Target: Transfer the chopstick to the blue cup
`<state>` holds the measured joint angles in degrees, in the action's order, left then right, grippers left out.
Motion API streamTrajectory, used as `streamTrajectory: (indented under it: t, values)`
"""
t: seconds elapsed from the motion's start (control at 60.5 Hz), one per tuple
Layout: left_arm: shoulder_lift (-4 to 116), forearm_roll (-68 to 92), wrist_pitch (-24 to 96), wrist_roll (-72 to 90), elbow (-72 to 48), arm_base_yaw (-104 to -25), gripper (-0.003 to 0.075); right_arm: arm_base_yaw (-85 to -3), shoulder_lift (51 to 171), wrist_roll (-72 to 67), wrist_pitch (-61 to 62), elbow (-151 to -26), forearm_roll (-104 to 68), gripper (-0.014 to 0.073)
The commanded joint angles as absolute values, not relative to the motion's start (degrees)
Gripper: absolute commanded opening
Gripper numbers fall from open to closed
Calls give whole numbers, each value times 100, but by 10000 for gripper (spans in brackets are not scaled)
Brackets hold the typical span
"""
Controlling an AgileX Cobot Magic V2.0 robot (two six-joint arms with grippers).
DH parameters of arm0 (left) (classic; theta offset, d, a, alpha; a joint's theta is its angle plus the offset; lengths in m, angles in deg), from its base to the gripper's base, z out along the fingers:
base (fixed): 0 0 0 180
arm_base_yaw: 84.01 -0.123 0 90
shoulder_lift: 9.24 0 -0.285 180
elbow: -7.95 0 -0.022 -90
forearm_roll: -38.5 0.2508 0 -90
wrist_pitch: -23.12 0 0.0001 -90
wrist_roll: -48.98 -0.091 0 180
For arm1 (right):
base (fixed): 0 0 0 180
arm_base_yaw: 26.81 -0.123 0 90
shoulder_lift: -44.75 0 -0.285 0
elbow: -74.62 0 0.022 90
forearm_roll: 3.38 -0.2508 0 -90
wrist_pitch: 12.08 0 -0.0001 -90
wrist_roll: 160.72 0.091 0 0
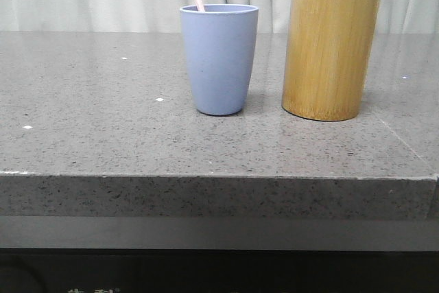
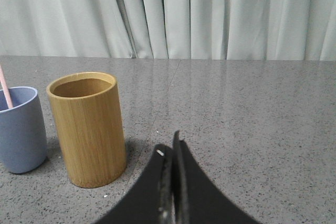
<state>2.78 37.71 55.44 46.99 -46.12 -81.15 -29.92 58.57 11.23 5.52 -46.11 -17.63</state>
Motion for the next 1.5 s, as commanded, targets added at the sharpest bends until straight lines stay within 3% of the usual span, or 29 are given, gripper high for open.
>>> streamTrajectory:
  t: [0.0,0.38,0.546,0.976,1.488]
  values:
    - [340,3734,5053,4733,-4481,-8114,-19,-2956,5909,1056,52,-4758,-1814,-88]
    - [277,3683,4900,4733,-4602,-8114,-19,-2956,5909,1056,52,-4758,-1814,-88]
    - [-358,3433,4438,4733,-5231,-8284,-19,-2956,5909,1056,52,-4758,-1814,-88]
    - [-319,2970,2722,4733,-7003,-8310,-19,-2956,5915,1056,71,-4758,-1814,-88]
    - [-319,2942,2955,4733,-6985,-8310,-19,-2956,5915,1056,71,-4758,-1814,-88]
